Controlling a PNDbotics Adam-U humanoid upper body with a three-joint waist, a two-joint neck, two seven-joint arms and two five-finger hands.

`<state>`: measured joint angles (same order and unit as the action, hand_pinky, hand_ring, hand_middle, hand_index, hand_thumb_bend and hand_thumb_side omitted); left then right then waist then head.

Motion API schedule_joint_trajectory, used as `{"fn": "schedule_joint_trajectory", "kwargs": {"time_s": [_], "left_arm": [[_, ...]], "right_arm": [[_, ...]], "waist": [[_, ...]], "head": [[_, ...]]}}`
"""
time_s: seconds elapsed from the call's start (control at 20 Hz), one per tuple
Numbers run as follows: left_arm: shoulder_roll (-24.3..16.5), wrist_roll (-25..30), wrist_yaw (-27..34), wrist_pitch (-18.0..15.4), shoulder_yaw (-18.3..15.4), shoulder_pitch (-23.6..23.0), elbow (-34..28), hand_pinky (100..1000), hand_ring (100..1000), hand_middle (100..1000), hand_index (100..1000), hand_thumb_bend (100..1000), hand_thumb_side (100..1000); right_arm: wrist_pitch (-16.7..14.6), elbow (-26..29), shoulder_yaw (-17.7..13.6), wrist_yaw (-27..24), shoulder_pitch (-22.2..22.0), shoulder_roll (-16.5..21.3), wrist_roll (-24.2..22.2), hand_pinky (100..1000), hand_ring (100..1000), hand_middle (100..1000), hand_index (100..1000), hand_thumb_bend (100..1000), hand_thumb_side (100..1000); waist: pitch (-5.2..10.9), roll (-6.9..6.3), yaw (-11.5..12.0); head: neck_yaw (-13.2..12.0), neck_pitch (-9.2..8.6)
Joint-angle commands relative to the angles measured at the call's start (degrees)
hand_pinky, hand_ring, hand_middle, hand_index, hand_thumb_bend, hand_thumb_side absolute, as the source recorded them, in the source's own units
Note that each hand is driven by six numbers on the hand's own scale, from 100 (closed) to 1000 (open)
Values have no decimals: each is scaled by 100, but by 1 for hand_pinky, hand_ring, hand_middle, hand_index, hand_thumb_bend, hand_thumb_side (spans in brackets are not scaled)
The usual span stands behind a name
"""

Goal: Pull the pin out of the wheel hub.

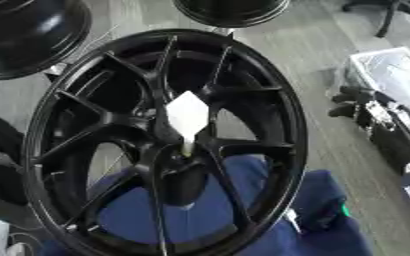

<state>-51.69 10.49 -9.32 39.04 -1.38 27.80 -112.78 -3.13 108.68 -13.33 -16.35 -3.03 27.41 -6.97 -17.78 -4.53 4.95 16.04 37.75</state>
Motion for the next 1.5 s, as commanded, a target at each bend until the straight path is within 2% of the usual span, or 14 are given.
{"fn": "schedule_joint_trajectory", "kwargs": {"time_s": [0.05,0.2,0.3,0.35,0.5,0.55,0.65,0.75,1.0,1.2,1.25,1.35,1.4,1.5], "left_arm": [[-114,-618,254,51,-517,-455,149,738,662,519,315,100,136],[133,-918,599,20,-672,-984,399,749,697,565,514,100,100],[294,-967,798,-51,-704,-1211,553,769,745,629,728,100,100],[355,-964,872,-98,-710,-1295,636,783,766,662,790,205,175],[490,-897,865,-269,-682,-1468,890,809,798,709,837,484,451],[522,-867,800,-308,-672,-1507,969,817,808,723,860,525,563],[566,-808,670,-343,-661,-1552,1113,828,819,741,884,598,674],[581,-766,529,-357,-660,-1573,1218,836,826,751,897,623,688],[628,-659,329,-399,-673,-1563,1278,843,831,756,903,586,669],[680,-707,340,-396,-710,-1520,1196,829,822,744,883,417,664],[721,-839,428,-387,-749,-1485,1137,810,811,735,874,291,706],[840,-1330,792,-425,-800,-1398,952,751,771,702,858,149,791],[917,-1648,1047,-505,-797,-1348,840,724,750,680,840,100,827],[1136,-2280,1769,-807,-735,-1227,651,691,726,654,799,100,800]], "right_arm": [[-19,131,-97,6,17,55,55,887,678,711,809,100,711],[-25,138,-109,18,9,32,71,887,679,711,809,100,713],[-31,144,-112,22,10,18,76,888,679,711,809,100,712],[-32,146,-113,23,10,12,78,888,679,711,809,100,712],[-34,150,-108,23,18,4,74,888,679,711,810,100,712],[-33,150,-107,21,22,2,72,888,679,711,810,100,712],[-31,149,-103,17,31,2,67,888,679,711,810,100,712],[-29,147,-102,13,39,4,63,888,679,711,810,100,713],[-29,147,-104,-5,49,11,62,888,679,711,810,100,710],[-28,148,-105,-14,48,15,59,888,679,711,810,100,710],[-29,147,-105,-13,45,14,60,888,679,711,810,100,710],[-27,146,-102,-9,40,12,58,888,679,711,810,100,710],[-26,146,-97,-9,42,12,55,888,679,711,810,100,710],[-26,148,-89,-17,49,12,48,888,679,711,810,100,707]], "waist": [[59,32,21],[40,57,31],[31,73,30],[28,80,29],[22,93,21],[19,96,17],[16,97,10],[14,93,2],[16,89,-12],[17,88,-14],[19,89,-12],[24,92,-12],[26,95,-15],[32,101,-26]], "head": [[19,-88],[-1,-101],[-29,-114],[-38,-120],[-63,-136],[-67,-140],[-73,-142],[-75,-144],[-71,-135],[-54,-138],[-49,-134],[-48,-123],[-49,-123],[-64,-124]]}}
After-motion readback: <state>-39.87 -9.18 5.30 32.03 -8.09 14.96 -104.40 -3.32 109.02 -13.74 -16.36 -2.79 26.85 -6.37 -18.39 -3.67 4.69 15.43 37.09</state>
